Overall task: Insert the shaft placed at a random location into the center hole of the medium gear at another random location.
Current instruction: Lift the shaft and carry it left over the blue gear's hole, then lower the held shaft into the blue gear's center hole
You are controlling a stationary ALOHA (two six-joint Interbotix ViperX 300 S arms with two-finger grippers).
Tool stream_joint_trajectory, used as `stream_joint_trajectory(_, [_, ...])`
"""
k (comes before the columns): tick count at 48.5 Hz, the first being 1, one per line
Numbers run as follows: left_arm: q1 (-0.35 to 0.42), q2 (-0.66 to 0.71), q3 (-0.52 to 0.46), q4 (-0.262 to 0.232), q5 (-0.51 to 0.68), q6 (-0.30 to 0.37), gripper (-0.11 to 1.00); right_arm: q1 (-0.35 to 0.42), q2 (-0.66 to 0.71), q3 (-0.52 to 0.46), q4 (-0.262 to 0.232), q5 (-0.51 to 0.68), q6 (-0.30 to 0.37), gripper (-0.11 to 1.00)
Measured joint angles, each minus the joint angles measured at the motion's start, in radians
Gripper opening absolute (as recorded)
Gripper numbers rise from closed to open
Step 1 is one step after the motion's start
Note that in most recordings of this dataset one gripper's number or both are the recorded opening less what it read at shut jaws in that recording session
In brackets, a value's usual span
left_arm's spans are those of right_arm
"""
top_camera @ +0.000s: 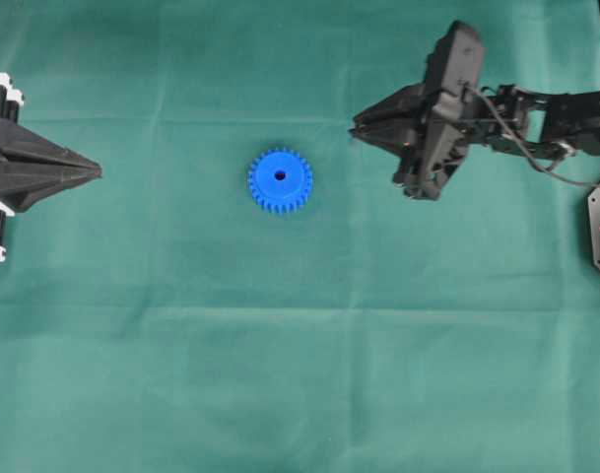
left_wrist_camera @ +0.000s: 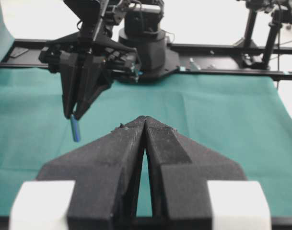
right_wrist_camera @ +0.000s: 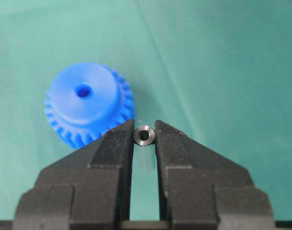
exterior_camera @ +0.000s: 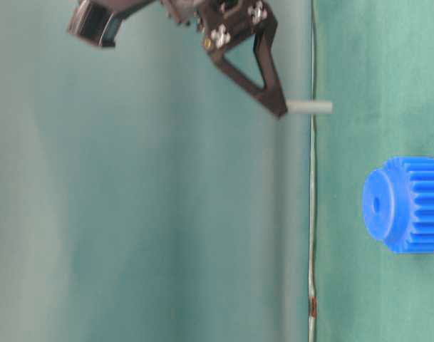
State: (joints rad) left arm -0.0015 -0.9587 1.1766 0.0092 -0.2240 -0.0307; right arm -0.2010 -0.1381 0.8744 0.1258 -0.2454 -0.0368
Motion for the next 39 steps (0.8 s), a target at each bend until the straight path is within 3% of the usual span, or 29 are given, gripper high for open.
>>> stream_joint_trajectory(20, [0.002,0.000,0.000,0.000,0.000,0.000,0.01,0.077,0.160,-0.195,-0.017,-0.002,-0.003,0.14])
stream_joint_trajectory(39, [0.002,-0.002,0.000,0.000,0.000,0.000,0.01,0.081,0.198,-0.244,-0.021,0.011,-0.005,0.14])
